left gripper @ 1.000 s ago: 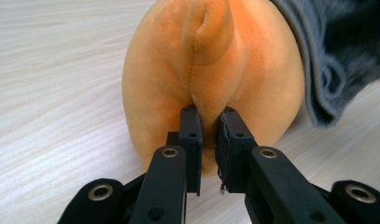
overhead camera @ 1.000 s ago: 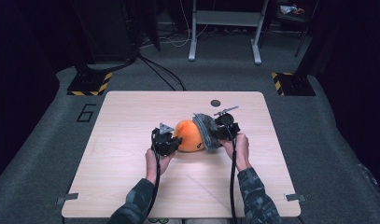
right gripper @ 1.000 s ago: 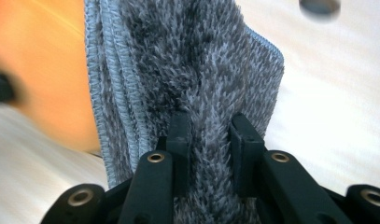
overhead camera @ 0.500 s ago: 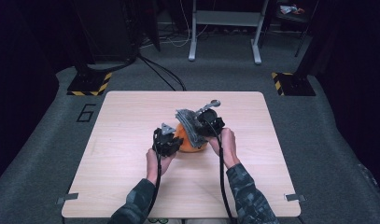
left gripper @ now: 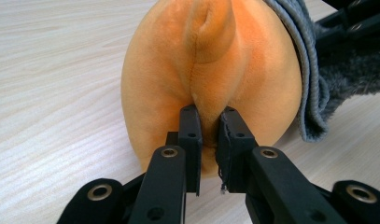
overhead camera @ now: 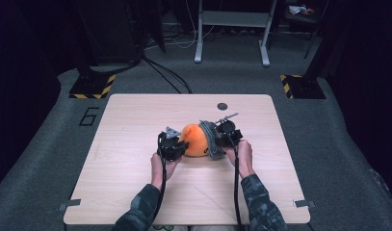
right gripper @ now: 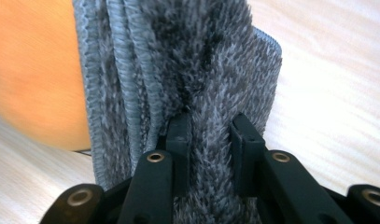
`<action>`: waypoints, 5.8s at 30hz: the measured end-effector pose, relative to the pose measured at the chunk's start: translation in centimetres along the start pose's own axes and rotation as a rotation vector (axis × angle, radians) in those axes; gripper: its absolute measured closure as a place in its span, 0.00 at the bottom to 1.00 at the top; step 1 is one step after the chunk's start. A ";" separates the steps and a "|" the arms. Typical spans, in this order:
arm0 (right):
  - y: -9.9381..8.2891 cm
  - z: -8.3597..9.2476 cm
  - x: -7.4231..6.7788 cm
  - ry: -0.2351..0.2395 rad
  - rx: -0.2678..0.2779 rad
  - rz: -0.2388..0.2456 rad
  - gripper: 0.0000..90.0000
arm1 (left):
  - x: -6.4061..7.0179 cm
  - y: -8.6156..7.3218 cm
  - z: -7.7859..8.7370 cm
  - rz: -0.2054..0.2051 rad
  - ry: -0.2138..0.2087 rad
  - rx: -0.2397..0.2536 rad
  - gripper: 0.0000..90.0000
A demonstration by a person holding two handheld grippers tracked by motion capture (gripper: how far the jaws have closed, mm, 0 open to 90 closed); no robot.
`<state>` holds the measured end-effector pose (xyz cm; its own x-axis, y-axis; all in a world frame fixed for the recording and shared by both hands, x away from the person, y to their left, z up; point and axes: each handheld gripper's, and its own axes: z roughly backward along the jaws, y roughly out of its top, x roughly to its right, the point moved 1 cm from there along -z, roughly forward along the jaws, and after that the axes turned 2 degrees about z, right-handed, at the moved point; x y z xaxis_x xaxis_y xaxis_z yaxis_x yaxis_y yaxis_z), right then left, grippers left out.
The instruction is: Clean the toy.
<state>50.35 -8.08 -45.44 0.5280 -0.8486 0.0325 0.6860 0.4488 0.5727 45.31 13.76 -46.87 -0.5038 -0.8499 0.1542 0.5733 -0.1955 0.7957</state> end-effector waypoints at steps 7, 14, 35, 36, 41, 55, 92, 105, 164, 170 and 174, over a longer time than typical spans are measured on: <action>-1.3 -2.1 0.9 -0.004 -0.063 -0.044 0.81 | -0.1 0.0 0.1 0.001 0.000 -0.007 0.90; -2.1 -2.8 1.7 -0.023 -0.087 -0.073 0.81 | -0.3 0.0 0.2 0.011 0.007 -0.004 0.89; 1.5 0.2 -0.7 -0.002 0.052 0.040 0.82 | -1.0 0.3 0.1 -0.001 0.023 -0.028 0.60; 1.5 0.1 -0.6 -0.007 0.052 0.041 0.82 | -1.1 0.3 0.0 -0.001 0.022 -0.041 0.57; 1.3 -0.2 -0.2 0.002 0.056 0.024 0.82 | -1.5 0.1 -0.9 -0.018 0.015 -0.090 0.48; 0.8 1.2 0.8 -0.004 0.077 -0.027 0.81 | 0.1 1.1 -0.5 -0.146 0.022 -0.059 0.87; -1.4 -2.8 2.5 0.006 -0.090 -0.095 0.81 | 0.4 0.8 -0.2 -0.134 -0.015 -0.028 0.85; 3.0 4.8 -1.0 0.043 0.151 0.036 0.81 | 0.8 0.8 -0.1 -0.152 -0.014 -0.024 0.85; 1.2 -0.6 0.6 0.043 0.039 -0.041 0.83 | -1.1 0.0 -0.3 -0.036 -0.030 -0.028 0.48; 1.1 -0.6 0.8 0.053 0.035 -0.036 0.83 | -1.1 0.1 -0.6 -0.042 -0.073 -0.002 0.60; 0.9 -0.5 1.0 0.039 0.037 -0.044 0.83 | -0.5 0.2 -0.8 -0.069 -0.064 0.004 0.78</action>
<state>51.77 -8.41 -45.35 0.5170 -0.8556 -0.0250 0.6908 0.3998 0.6025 46.21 13.71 -47.22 -0.5820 -0.8018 0.1358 0.5332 -0.2501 0.8082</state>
